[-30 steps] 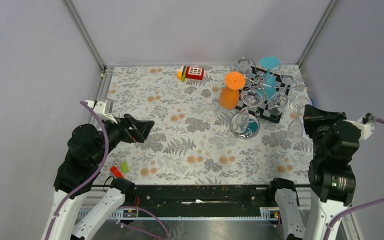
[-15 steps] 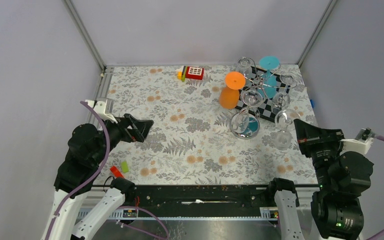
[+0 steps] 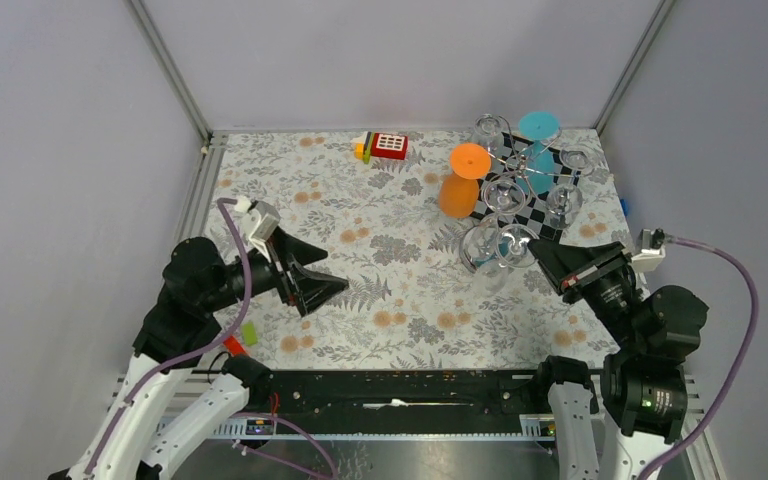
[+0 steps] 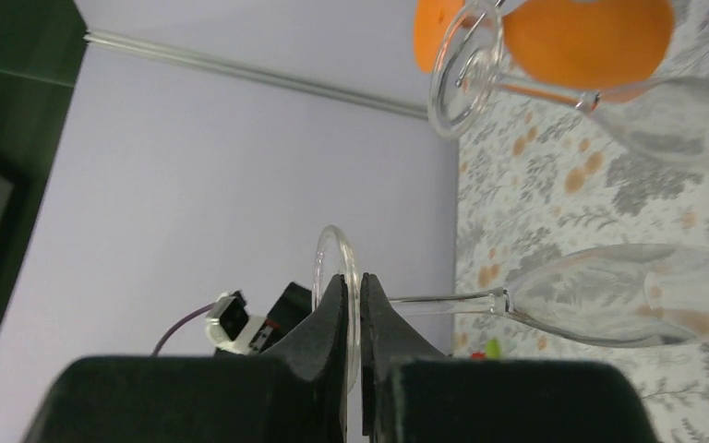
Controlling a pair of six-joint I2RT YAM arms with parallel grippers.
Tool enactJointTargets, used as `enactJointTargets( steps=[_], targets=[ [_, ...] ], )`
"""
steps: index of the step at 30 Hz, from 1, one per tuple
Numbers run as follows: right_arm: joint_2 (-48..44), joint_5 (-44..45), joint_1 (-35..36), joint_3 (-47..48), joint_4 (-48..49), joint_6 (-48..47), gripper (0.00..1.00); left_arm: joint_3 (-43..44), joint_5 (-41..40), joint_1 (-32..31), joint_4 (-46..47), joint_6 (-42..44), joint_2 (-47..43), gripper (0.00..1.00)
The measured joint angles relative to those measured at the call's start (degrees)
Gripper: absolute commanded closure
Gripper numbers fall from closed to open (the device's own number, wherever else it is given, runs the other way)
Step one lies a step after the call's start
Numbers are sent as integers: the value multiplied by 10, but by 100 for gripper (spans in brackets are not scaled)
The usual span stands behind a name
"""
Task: Take the wine glass off the wine glass rack
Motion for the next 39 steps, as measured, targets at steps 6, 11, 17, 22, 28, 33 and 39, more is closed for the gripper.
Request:
enactJointTargets(
  steps=[6, 11, 17, 22, 28, 33, 39],
  targets=[
    [-12, -49, 0, -34, 61, 81, 100, -26, 19, -88, 73, -5, 12, 2],
    [-23, -63, 0, -34, 85, 124, 100, -26, -6, -181, 128, -4, 62, 3],
    [-23, -90, 0, -57, 143, 184, 100, 2, -54, -265, 176, 6, 149, 5],
    [-14, -116, 0, -68, 155, 208, 100, 56, -76, -298, 235, 23, 222, 7],
    [-14, -141, 5, -84, 188, 236, 100, 113, -73, -335, 315, 35, 311, 10],
    [-14, -149, 17, -87, 213, 255, 100, 118, -63, -359, 363, 24, 364, 16],
    [-14, -160, 31, -88, 228, 268, 100, 145, -34, -369, 389, 16, 411, 32]
  ],
)
